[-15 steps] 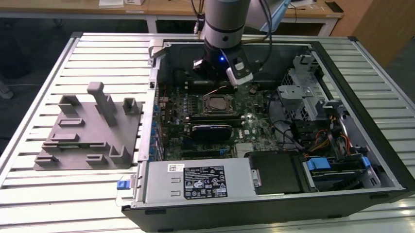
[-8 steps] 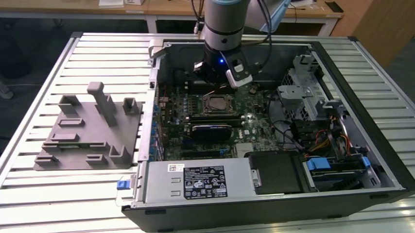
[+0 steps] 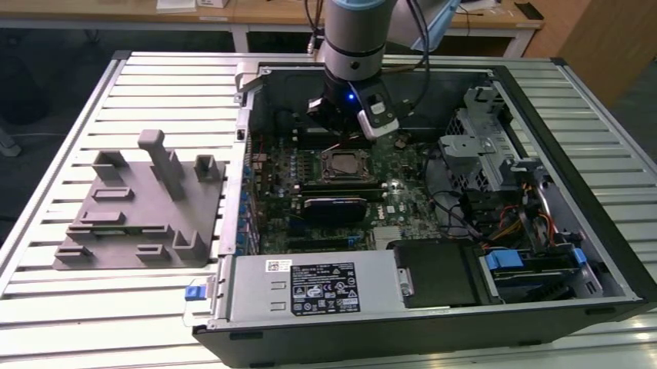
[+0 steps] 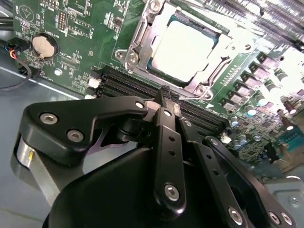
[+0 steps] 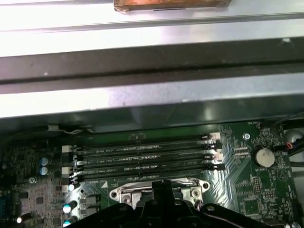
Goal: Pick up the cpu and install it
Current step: 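Install the first cpu locking lever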
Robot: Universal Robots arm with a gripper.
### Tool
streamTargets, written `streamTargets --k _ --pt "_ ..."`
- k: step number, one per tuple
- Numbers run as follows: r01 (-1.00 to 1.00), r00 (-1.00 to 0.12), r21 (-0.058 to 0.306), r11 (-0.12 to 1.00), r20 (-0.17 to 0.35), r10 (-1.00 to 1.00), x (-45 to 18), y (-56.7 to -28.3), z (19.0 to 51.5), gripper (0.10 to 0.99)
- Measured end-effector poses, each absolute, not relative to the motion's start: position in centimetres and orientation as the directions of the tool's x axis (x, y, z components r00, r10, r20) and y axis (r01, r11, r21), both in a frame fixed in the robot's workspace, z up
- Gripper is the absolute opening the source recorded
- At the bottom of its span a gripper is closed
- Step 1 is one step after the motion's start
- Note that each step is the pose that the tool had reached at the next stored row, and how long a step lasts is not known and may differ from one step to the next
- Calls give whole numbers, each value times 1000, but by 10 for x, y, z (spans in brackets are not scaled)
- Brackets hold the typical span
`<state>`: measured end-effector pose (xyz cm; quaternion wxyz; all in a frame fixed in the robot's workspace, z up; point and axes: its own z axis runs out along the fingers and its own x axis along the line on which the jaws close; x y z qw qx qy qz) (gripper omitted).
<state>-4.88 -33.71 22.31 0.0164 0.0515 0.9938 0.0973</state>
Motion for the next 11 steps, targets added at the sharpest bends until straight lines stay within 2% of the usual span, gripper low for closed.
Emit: streamTargets --k 11 --pt "105 -992 187 977 -46 115 -49 -333 215 106"
